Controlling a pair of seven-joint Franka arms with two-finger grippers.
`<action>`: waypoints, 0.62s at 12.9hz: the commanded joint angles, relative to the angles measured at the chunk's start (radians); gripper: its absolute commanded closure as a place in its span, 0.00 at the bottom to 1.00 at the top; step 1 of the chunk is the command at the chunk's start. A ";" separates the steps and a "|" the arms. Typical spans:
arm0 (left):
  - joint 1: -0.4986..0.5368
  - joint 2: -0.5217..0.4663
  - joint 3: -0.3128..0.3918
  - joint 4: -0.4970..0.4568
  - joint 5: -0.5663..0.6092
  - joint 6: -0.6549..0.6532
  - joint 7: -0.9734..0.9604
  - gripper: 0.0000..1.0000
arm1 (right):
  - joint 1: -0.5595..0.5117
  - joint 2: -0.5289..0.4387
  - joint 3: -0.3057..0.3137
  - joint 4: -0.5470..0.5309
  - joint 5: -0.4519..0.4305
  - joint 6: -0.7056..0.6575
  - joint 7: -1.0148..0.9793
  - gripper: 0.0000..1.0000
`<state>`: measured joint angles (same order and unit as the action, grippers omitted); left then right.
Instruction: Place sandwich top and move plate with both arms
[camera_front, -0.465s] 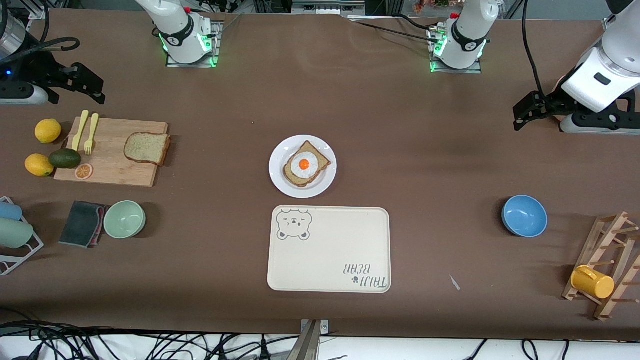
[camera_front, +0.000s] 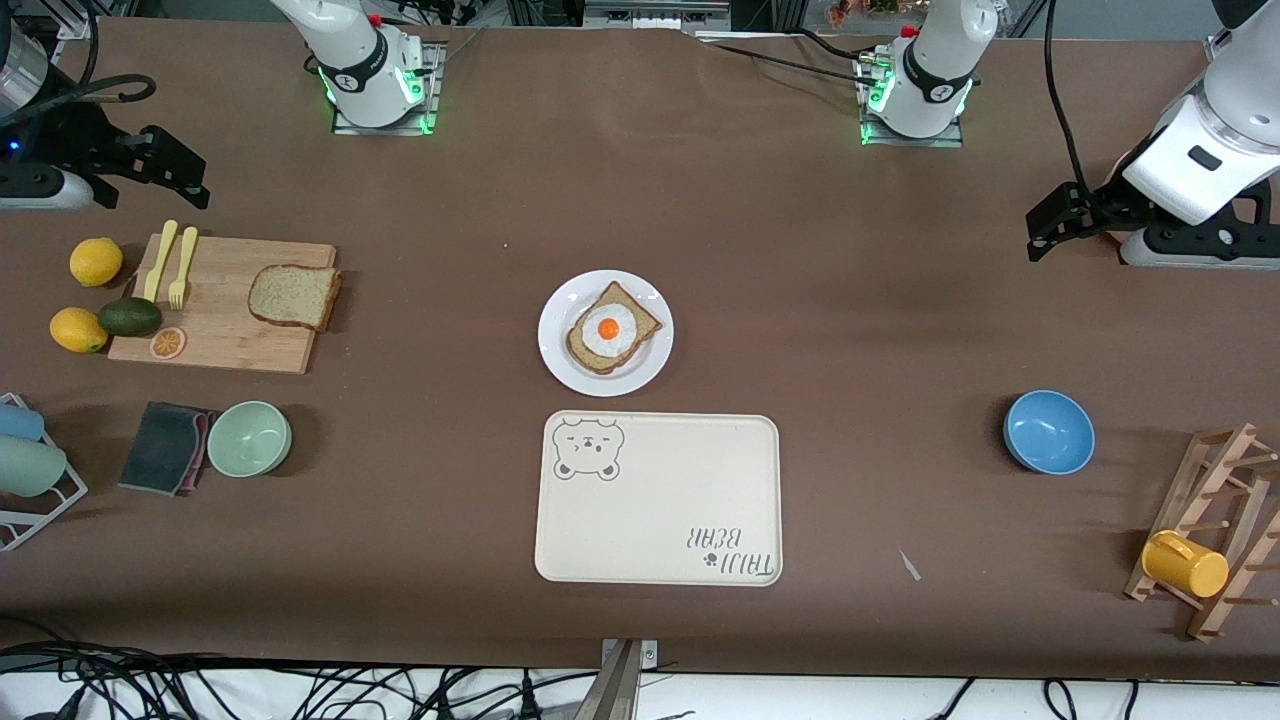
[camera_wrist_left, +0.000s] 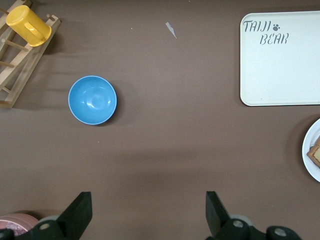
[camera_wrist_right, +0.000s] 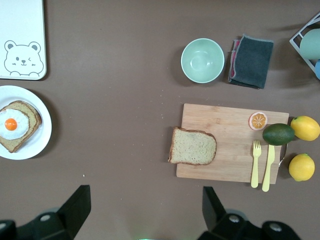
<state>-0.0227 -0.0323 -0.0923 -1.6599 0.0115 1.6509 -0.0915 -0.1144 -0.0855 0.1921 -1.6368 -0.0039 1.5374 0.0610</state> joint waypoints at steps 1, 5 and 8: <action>0.003 0.011 -0.001 0.028 -0.031 -0.019 0.006 0.00 | -0.022 0.004 0.015 0.005 0.019 -0.008 -0.007 0.01; 0.003 0.009 -0.001 0.028 -0.031 -0.019 0.006 0.00 | -0.021 0.004 0.015 0.005 0.021 -0.006 -0.003 0.01; 0.003 0.011 -0.001 0.026 -0.031 -0.019 0.006 0.00 | -0.021 0.004 0.015 0.005 0.021 -0.006 -0.001 0.01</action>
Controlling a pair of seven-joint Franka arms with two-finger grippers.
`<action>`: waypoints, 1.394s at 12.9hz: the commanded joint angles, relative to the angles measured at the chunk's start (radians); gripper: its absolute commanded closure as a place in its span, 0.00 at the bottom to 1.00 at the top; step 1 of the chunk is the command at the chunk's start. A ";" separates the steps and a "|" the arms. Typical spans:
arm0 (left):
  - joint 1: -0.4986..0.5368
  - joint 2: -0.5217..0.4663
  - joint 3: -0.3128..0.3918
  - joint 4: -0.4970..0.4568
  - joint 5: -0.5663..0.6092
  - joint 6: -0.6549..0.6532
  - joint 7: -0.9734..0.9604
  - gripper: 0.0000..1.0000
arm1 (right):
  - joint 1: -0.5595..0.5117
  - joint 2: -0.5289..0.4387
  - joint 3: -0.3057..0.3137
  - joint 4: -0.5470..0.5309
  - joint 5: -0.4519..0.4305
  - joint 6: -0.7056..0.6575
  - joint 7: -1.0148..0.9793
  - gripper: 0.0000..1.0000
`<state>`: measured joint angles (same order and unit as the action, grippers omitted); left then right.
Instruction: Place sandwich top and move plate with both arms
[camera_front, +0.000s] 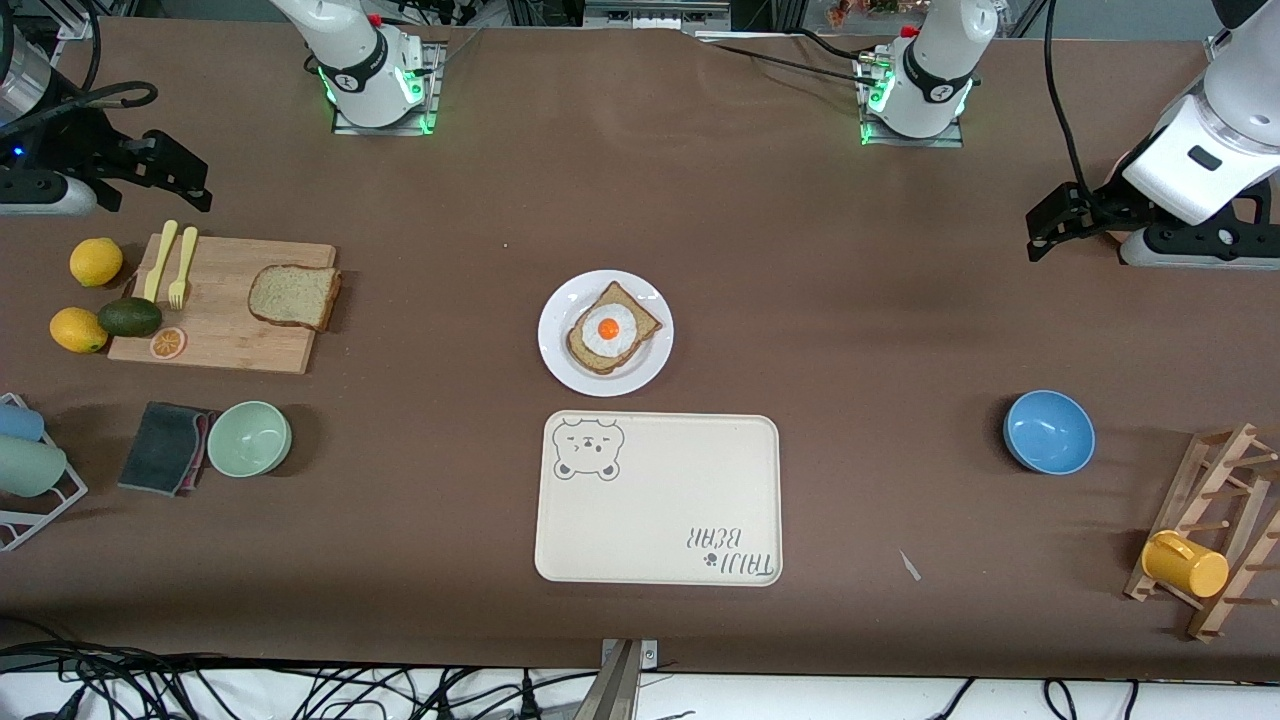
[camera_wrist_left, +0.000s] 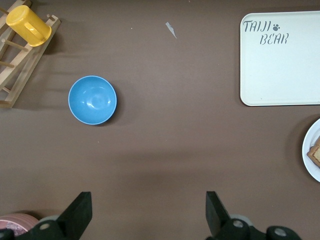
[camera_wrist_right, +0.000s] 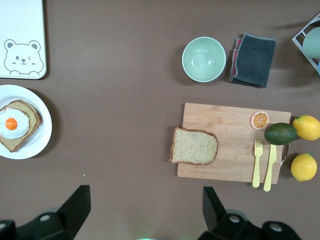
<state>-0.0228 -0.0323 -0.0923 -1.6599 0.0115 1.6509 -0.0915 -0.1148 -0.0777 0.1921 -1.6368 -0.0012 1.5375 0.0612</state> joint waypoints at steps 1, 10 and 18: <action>0.003 0.011 -0.001 0.026 -0.031 -0.019 0.006 0.00 | -0.019 -0.002 0.015 0.005 0.018 -0.005 -0.001 0.01; 0.003 0.011 -0.001 0.026 -0.031 -0.019 0.006 0.00 | -0.019 -0.002 0.015 0.005 0.018 -0.010 0.008 0.01; 0.001 0.011 -0.001 0.026 -0.031 -0.019 0.004 0.00 | -0.014 0.013 0.016 -0.089 0.016 0.023 0.005 0.01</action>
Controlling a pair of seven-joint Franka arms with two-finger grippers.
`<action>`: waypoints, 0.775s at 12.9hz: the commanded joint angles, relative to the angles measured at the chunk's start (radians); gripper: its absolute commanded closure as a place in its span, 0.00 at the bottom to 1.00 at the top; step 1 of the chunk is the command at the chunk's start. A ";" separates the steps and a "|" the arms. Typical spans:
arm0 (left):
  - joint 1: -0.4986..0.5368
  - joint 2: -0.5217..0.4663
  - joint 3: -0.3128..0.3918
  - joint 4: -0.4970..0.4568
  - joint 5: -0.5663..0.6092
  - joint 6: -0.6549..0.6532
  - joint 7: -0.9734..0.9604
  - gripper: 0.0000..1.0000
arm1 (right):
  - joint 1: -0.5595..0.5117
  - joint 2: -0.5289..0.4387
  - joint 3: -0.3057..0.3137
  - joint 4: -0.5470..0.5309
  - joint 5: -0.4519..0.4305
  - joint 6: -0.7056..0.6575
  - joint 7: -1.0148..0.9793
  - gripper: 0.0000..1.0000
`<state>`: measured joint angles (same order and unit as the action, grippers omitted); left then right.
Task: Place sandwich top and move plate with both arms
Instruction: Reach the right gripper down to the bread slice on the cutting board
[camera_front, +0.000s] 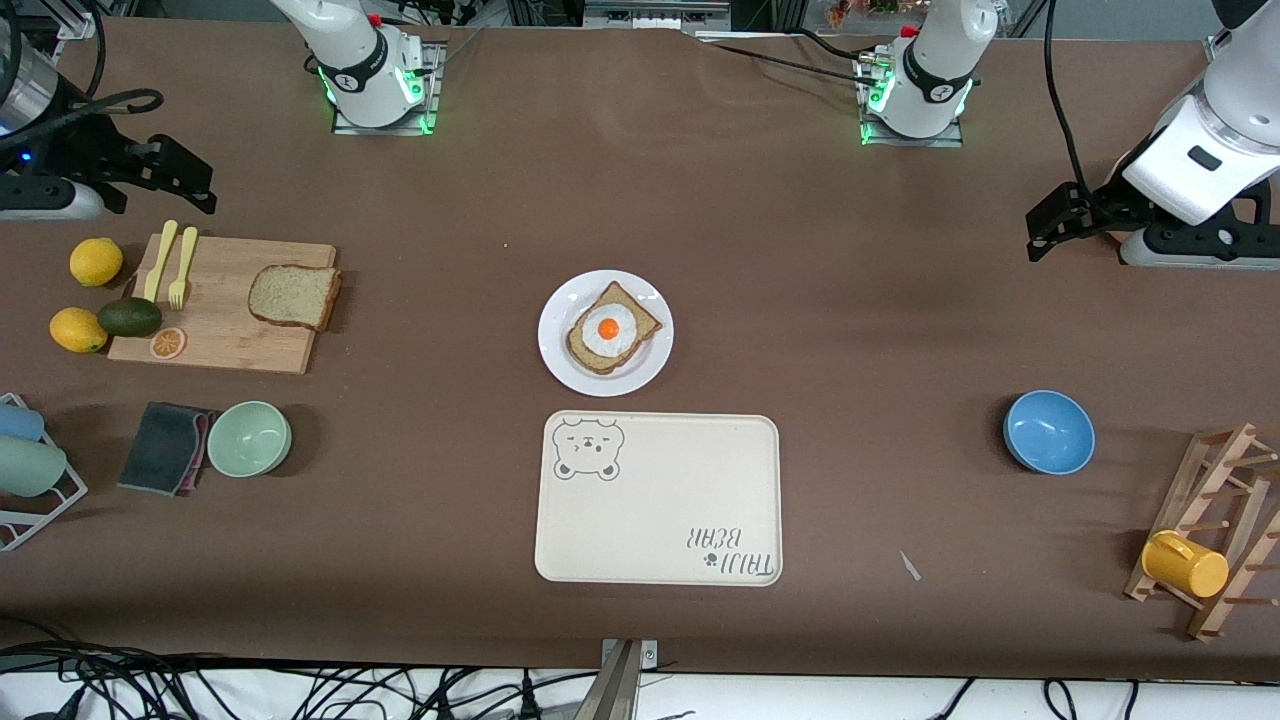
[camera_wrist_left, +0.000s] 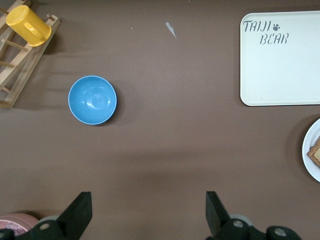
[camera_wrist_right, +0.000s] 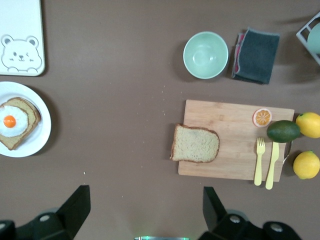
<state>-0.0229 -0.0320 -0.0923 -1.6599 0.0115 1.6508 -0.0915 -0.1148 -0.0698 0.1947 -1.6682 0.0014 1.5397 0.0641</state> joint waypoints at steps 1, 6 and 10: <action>-0.002 0.011 -0.001 0.026 -0.031 -0.019 0.004 0.00 | -0.008 0.007 0.015 -0.082 0.014 0.016 0.002 0.00; -0.002 0.011 -0.001 0.025 -0.031 -0.019 0.019 0.00 | 0.026 0.025 0.052 -0.287 -0.078 0.219 0.095 0.00; 0.001 0.027 -0.001 0.022 -0.031 -0.020 0.013 0.00 | 0.032 0.080 0.126 -0.537 -0.289 0.454 0.374 0.00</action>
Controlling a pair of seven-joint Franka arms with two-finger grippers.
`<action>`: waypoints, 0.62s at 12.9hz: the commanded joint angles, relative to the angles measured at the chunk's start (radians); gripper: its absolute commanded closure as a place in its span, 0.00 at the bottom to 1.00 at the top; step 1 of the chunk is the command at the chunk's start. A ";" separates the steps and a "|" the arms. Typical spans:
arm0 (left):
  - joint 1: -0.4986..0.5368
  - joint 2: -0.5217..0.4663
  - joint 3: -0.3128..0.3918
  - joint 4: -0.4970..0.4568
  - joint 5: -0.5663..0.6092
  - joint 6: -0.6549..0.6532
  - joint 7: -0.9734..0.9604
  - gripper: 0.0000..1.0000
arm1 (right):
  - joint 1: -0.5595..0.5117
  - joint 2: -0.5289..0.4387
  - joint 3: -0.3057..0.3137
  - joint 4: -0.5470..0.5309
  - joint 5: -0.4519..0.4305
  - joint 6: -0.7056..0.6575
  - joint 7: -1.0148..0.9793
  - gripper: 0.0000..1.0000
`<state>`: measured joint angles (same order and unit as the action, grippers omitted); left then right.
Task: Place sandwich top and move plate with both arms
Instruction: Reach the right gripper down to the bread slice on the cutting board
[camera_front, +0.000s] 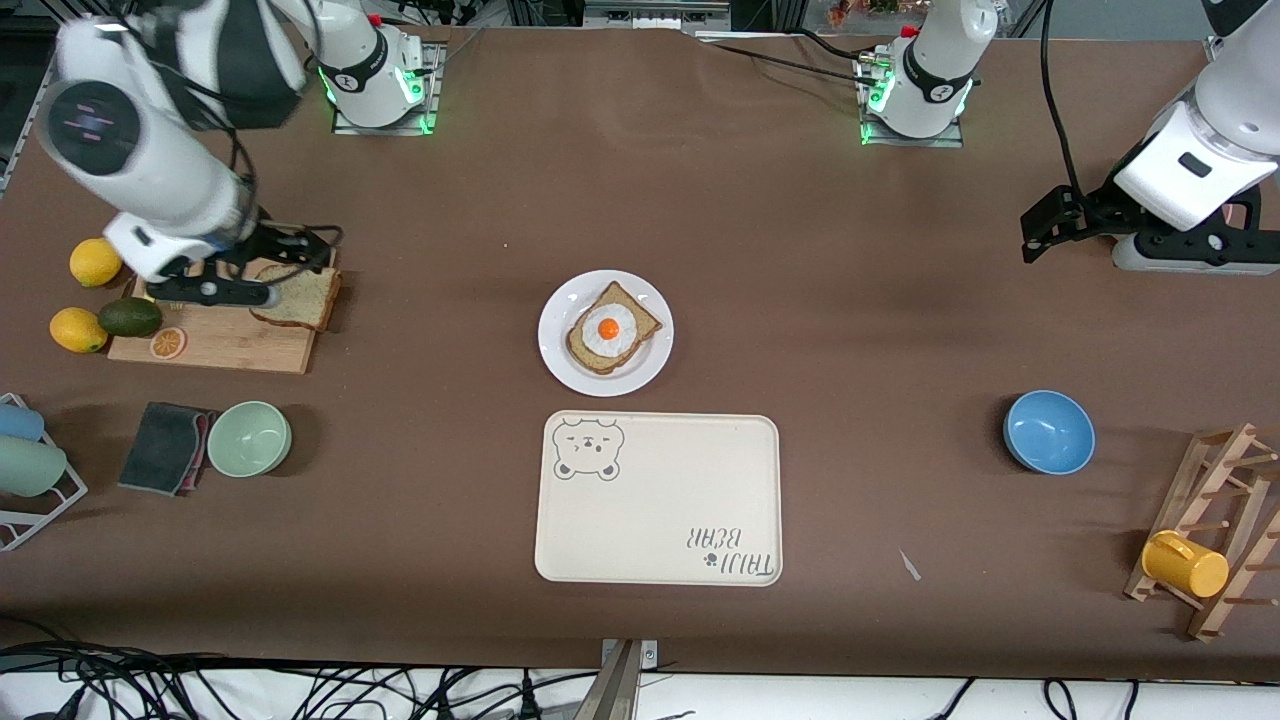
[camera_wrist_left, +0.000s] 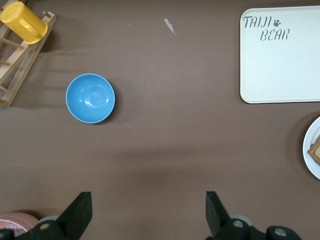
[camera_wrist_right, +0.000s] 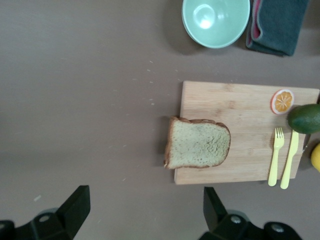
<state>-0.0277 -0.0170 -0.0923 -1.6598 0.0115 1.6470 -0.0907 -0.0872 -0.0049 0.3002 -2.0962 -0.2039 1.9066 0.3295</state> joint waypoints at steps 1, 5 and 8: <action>0.009 0.012 0.000 0.021 -0.031 -0.016 0.013 0.00 | 0.004 0.070 0.020 -0.129 -0.125 0.103 0.162 0.00; 0.009 0.012 -0.001 0.023 -0.031 -0.030 0.008 0.00 | 0.020 0.226 0.063 -0.156 -0.358 0.101 0.390 0.02; 0.008 0.012 -0.001 0.023 -0.031 -0.032 0.006 0.00 | 0.040 0.305 0.080 -0.159 -0.486 0.095 0.629 0.08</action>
<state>-0.0263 -0.0096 -0.0923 -1.6596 0.0115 1.6380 -0.0913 -0.0560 0.2747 0.3717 -2.2537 -0.6311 2.0100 0.8618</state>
